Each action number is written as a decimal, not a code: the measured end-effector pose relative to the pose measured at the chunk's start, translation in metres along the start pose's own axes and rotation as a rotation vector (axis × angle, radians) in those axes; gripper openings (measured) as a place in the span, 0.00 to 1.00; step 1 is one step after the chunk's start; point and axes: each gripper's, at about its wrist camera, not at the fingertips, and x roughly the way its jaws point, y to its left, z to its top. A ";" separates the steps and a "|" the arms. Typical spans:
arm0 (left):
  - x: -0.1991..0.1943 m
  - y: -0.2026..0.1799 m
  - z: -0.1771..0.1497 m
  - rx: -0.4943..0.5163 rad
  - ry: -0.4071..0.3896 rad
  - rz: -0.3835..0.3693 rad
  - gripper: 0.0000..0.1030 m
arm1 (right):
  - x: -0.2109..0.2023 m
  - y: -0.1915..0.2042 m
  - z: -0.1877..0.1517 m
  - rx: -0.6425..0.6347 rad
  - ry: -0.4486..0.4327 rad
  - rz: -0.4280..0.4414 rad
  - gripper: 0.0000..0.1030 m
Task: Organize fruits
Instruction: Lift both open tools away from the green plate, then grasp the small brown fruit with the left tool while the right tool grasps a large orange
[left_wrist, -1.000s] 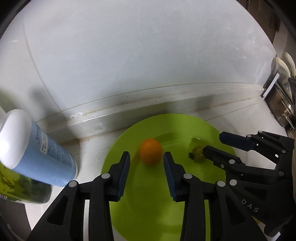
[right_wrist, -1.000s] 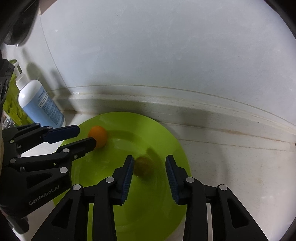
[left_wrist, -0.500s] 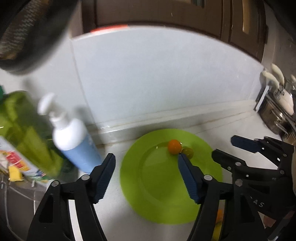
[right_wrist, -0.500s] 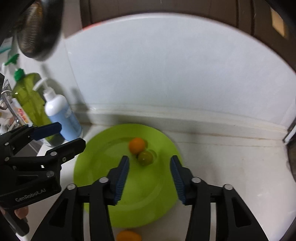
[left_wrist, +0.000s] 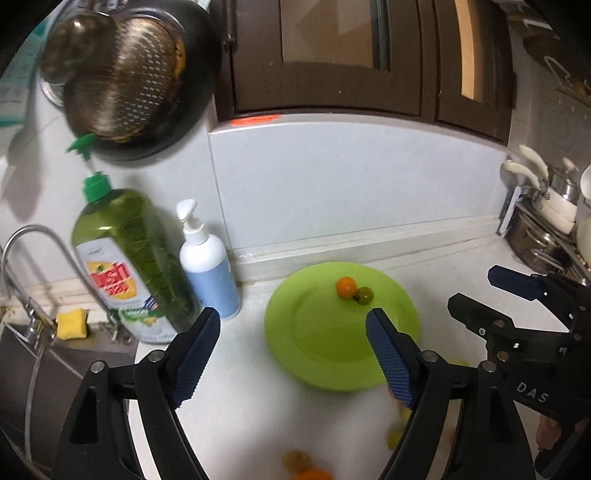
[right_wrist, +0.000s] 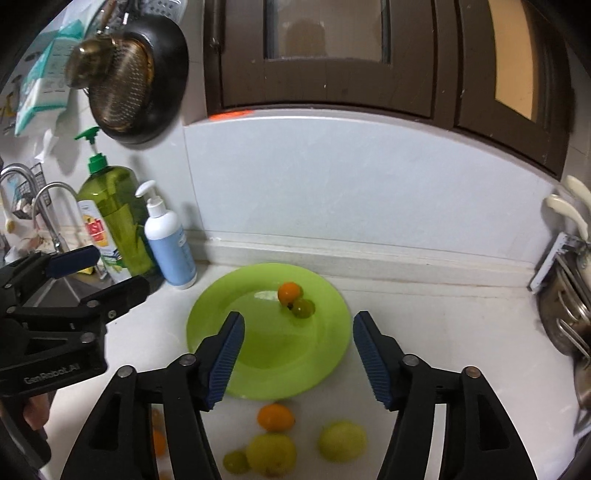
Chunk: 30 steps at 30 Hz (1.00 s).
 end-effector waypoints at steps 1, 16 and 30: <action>-0.008 -0.001 -0.003 0.001 -0.003 0.004 0.81 | -0.006 -0.001 -0.002 0.001 -0.006 0.001 0.61; -0.088 -0.014 -0.042 -0.043 -0.058 0.037 0.87 | -0.078 0.008 -0.047 0.028 -0.060 0.001 0.66; -0.102 -0.032 -0.099 -0.046 -0.008 0.067 0.87 | -0.099 0.005 -0.103 0.053 -0.017 -0.020 0.66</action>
